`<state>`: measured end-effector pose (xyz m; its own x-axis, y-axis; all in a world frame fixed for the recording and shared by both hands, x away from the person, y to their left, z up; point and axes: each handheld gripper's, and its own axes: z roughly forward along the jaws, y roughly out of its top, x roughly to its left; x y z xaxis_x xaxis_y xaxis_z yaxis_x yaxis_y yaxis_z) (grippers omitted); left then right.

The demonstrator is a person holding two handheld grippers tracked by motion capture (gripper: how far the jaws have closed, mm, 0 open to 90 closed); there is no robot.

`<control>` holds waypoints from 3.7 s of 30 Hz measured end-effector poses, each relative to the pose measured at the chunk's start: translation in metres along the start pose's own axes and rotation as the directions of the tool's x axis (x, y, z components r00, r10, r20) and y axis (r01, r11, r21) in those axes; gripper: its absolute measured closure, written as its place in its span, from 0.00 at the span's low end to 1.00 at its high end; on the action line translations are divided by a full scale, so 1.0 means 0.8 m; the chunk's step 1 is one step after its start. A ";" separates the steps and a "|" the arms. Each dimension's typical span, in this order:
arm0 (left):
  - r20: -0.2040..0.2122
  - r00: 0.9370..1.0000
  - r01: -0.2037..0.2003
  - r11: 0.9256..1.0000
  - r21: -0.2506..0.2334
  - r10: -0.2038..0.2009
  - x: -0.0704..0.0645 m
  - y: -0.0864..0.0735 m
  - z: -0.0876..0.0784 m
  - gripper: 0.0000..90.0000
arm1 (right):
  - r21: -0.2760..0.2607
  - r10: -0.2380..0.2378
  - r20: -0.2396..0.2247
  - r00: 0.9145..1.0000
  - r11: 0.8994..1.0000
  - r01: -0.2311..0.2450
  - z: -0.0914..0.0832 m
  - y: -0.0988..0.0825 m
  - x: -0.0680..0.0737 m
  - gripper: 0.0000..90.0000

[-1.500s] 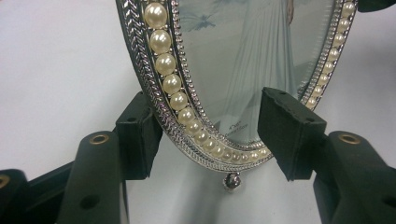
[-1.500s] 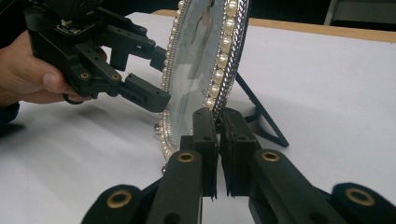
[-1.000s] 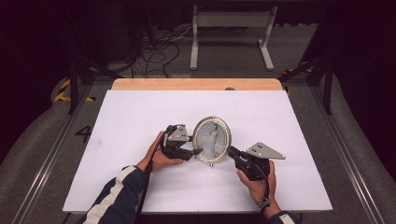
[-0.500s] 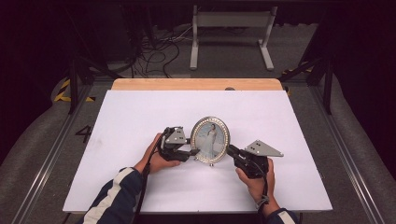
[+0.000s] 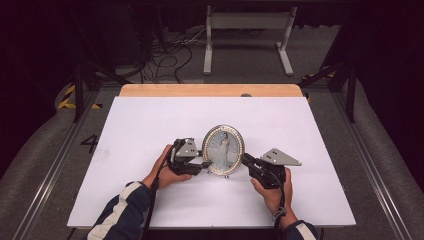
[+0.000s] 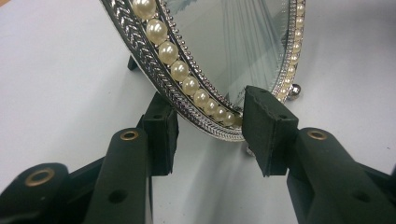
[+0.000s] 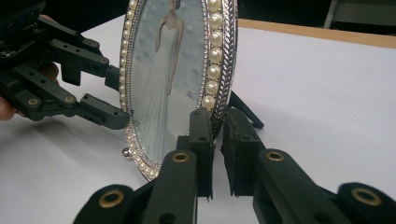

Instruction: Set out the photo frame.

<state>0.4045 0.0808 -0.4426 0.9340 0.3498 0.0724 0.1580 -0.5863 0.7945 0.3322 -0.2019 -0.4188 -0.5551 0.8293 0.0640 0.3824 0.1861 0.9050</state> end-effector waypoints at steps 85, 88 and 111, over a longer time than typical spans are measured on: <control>-0.059 0.998 -0.006 1.000 0.023 0.007 -0.016 -0.007 -0.012 0.68 | 0.033 -0.099 0.015 0.995 0.995 0.099 0.016 0.004 -0.003 0.88; -0.073 0.997 -0.001 1.000 0.016 0.002 -0.016 -0.007 -0.015 0.66 | 0.040 -0.117 0.017 0.993 0.992 0.116 0.017 0.005 -0.001 0.86; -0.132 0.991 -0.028 0.999 0.033 0.032 -0.020 -0.004 -0.021 0.42 | 0.123 -0.232 -0.012 0.973 0.965 0.232 0.019 0.007 0.006 0.72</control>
<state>0.3835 0.0894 -0.4359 0.8883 0.4242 0.1762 0.1427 -0.6194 0.7720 0.3432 -0.1888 -0.4200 -0.6377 0.7569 -0.1428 0.3314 0.4369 0.8362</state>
